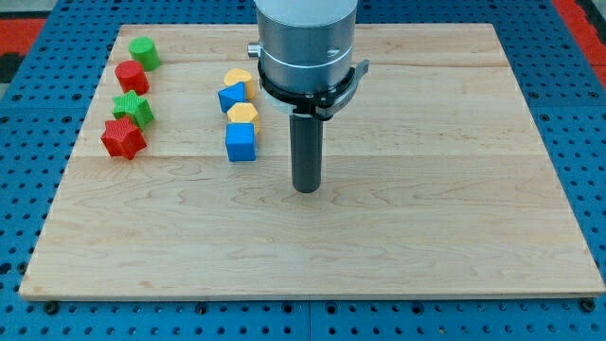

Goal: Slide the blue cube to the center right

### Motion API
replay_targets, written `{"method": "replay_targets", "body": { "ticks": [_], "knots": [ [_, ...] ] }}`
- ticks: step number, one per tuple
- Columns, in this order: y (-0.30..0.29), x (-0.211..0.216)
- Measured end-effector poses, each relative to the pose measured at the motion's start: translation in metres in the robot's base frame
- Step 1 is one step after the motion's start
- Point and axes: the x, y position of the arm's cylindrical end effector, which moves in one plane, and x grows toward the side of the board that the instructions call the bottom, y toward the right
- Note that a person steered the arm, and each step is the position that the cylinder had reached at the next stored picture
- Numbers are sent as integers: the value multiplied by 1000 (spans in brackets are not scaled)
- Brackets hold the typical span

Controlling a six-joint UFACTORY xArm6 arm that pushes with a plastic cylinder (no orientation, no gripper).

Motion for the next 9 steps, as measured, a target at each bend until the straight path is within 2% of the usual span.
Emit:
{"method": "replay_targets", "body": {
  "ticks": [3, 5, 6, 7, 9],
  "knots": [
    [-1, 0],
    [-123, -9],
    [-126, -32],
    [-113, -54],
    [11, -83]
  ]
}}
